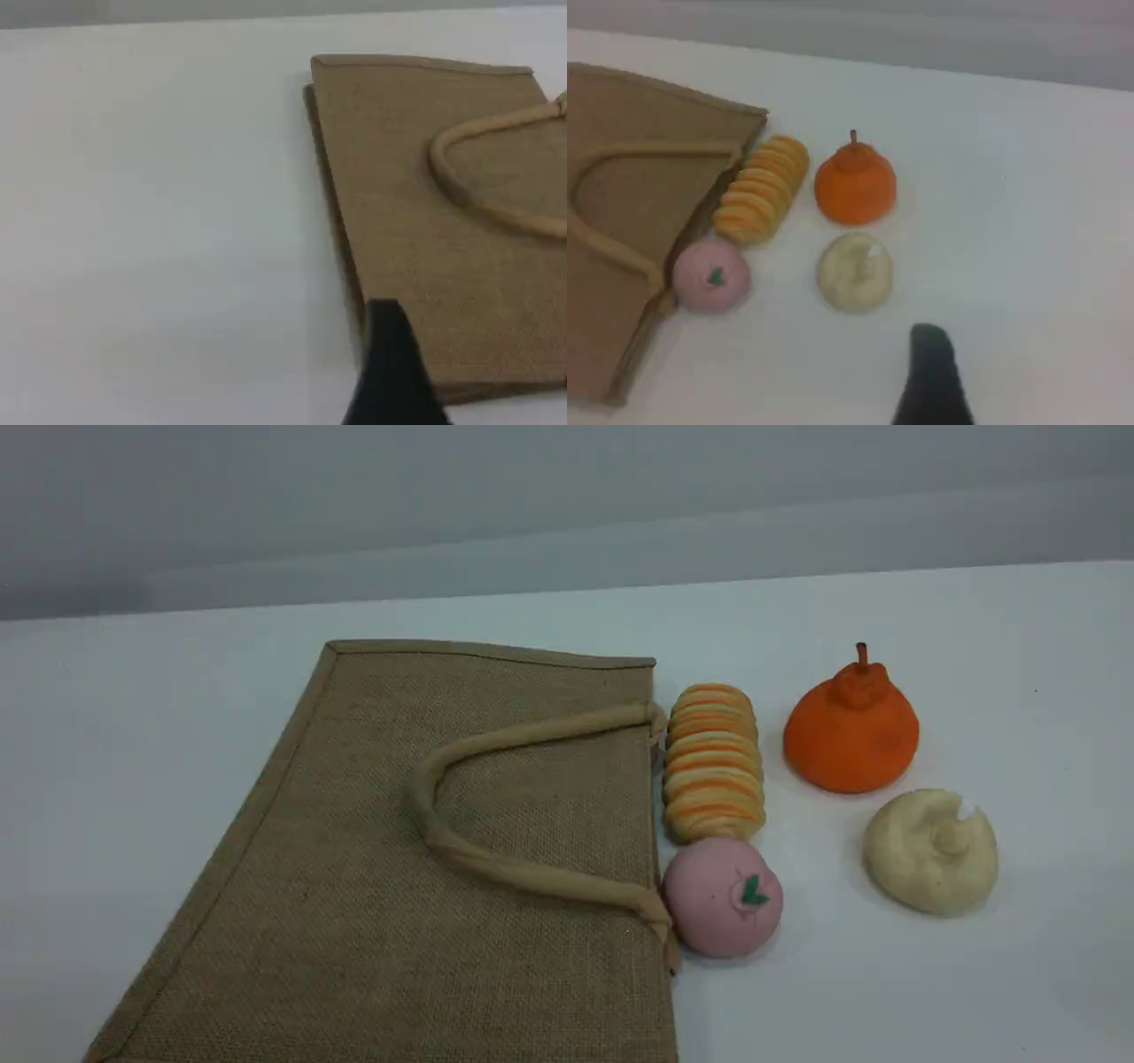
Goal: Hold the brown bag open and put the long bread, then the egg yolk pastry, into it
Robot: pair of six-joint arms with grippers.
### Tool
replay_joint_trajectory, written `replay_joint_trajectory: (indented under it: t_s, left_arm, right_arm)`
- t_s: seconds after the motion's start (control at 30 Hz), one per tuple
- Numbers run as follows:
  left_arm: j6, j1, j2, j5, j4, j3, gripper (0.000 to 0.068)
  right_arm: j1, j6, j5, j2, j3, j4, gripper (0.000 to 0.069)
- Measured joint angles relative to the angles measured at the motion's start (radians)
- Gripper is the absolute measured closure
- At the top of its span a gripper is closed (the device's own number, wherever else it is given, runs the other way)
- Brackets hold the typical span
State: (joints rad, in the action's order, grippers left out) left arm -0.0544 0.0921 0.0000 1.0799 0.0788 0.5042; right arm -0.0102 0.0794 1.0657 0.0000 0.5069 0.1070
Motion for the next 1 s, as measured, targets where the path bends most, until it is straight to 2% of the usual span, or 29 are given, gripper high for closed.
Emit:
replay_joint_trajectory:
  t_s: [0.87, 1.0]
  left_arm:
    - [0.011, 0.0, 0.004, -0.015, 0.0, 0.01, 0.0272]
    - [0.028, 0.0, 0.059, -0.042, 0.034, 0.04, 0.0272]
  right_arm:
    - [0.0, 0.0, 0.0, 0.0, 0.0, 0.0, 0.0254]
    - [0.0, 0.0, -0.004, 0.009, 0.005, 0.005, 0.0254]
